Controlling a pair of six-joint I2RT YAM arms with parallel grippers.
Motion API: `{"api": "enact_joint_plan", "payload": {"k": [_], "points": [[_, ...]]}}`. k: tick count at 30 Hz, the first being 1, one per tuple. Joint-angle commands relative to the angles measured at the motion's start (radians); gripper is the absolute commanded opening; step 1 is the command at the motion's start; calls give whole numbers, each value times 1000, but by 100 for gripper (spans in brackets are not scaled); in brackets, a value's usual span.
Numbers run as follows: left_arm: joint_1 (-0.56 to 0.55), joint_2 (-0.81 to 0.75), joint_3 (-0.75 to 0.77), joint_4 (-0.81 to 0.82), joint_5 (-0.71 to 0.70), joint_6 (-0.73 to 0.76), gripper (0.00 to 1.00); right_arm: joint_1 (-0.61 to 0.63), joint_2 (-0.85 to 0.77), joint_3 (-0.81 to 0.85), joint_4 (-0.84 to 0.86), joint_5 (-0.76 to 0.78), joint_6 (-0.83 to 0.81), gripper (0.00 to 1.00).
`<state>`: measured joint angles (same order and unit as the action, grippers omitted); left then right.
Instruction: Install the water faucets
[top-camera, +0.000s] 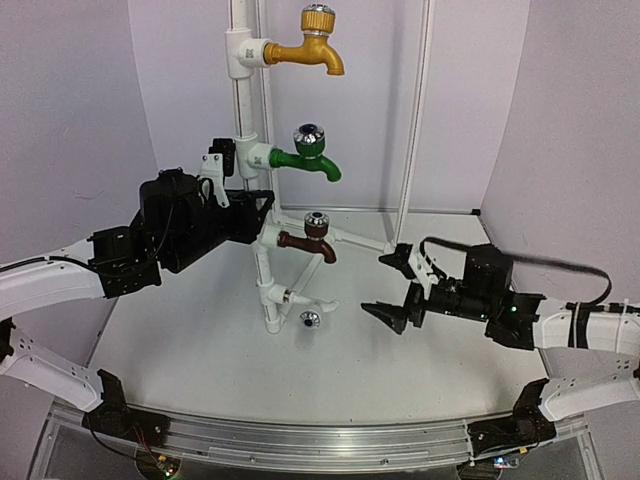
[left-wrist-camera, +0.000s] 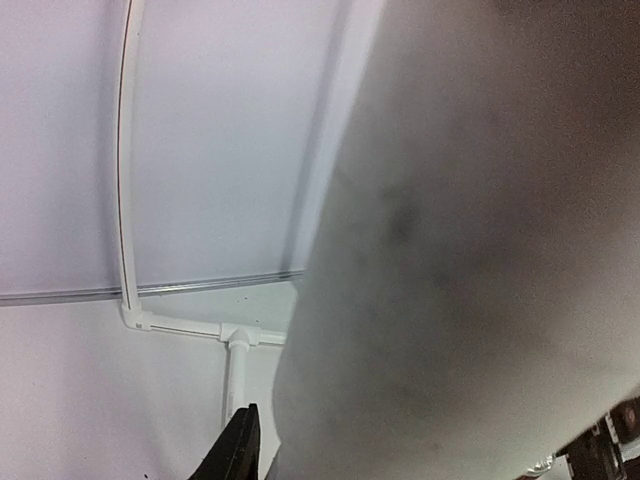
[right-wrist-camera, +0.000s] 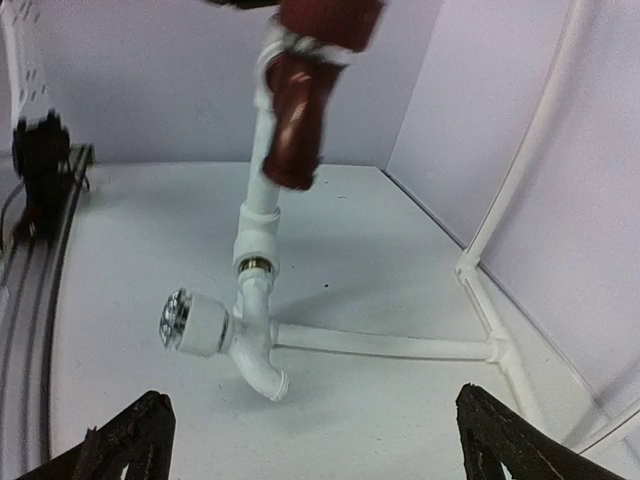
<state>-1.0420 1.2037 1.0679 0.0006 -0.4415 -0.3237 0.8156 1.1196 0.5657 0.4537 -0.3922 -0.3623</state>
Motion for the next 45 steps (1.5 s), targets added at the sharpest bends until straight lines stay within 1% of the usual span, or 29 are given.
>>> {"api": "enact_joint_plan", "payload": {"k": [1,4,6,9,11,13,14,16,23,27,36,43,45], "points": [[-18,10,-28,-206,99,-288,0,17,-25,-82,50,-92,-531,96],[-18,8,-35,-206,104,-286,0,29,27,-41,58,-124,-598,90],[-18,6,-37,-206,106,-289,0,46,76,-20,69,-135,-636,87],[-18,0,-41,-204,106,-291,0,101,146,-1,103,-93,-698,84],[-18,-4,-42,-205,106,-290,0,118,190,-6,188,-64,-713,79],[-18,-6,-41,-205,108,-286,0,134,236,-10,289,-28,-720,71],[-18,-6,-41,-205,109,-286,0,141,253,-13,331,-18,-726,69],[-18,-7,-40,-204,112,-285,0,147,293,-10,401,-6,-724,68],[-18,-15,-42,-204,112,-287,0,156,375,39,392,2,-759,68],[-18,-14,-39,-204,114,-285,0,163,415,54,425,41,-762,66],[-18,-8,-28,-204,122,-281,0,171,477,80,446,56,-773,65],[-18,-10,-26,-204,123,-282,0,188,542,99,517,100,-761,60],[-18,-10,-24,-205,124,-281,0,191,558,100,536,109,-757,57]]}}
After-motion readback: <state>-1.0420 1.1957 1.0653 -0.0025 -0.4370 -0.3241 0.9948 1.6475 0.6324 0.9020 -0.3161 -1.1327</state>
